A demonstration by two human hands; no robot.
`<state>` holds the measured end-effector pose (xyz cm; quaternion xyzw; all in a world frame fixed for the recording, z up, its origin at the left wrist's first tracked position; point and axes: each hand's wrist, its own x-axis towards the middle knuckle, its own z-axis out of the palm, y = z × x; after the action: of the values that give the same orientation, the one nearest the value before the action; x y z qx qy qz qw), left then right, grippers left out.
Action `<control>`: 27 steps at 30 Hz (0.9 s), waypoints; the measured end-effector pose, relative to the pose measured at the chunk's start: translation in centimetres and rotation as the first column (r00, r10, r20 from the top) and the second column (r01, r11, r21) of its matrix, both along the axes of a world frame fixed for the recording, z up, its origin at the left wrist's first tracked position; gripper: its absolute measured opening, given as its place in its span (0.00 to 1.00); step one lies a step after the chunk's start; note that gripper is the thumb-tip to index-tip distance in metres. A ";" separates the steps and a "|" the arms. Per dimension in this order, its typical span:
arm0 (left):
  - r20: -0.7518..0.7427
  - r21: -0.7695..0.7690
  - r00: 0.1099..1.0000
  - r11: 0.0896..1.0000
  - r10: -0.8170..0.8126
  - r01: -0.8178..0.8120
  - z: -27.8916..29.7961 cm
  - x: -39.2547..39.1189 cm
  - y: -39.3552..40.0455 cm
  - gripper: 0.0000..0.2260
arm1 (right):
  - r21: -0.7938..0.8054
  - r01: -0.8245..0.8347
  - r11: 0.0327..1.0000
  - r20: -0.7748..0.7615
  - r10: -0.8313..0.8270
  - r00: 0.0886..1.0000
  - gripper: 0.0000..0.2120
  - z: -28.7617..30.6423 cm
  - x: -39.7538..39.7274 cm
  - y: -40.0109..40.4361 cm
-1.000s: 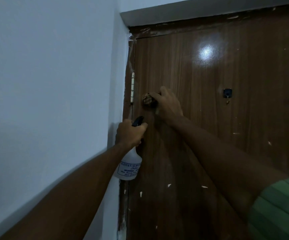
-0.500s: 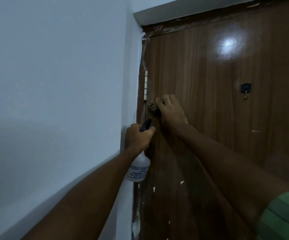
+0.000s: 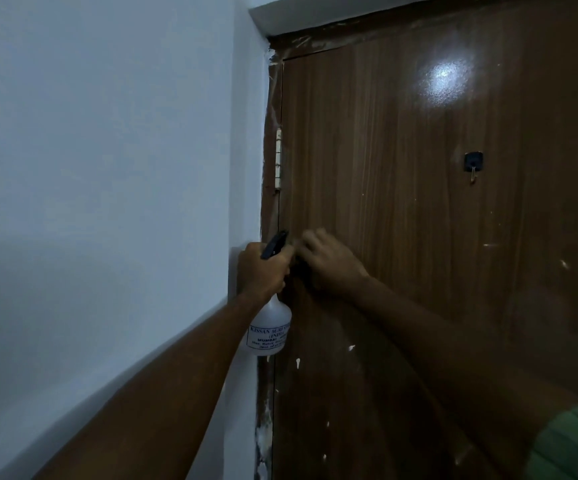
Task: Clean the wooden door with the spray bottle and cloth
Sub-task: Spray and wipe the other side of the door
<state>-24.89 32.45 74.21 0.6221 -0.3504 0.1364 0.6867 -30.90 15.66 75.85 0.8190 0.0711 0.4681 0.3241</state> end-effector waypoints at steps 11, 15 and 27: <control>0.034 0.014 0.998 0.998 -0.060 0.060 -0.7 -0.7 -1.9 0.12 | 0.097 0.103 0.990 0.189 -0.120 0.975 0.28 7.4 -3.7 -2.0; 0.088 0.017 0.986 0.990 -0.139 0.138 -0.4 -1.8 -3.0 0.13 | -0.031 0.234 0.972 0.188 -0.224 0.956 0.31 5.4 -3.2 -3.1; 0.125 0.012 0.980 0.988 -0.157 0.157 -0.5 -3.6 -5.4 0.12 | -0.020 0.054 0.998 -0.067 -0.055 0.996 0.23 0.3 -6.5 -5.0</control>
<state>-28.45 27.09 73.74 0.5833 -0.4410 0.1205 0.6714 -37.38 10.61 76.12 0.8329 0.0639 0.4306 0.3417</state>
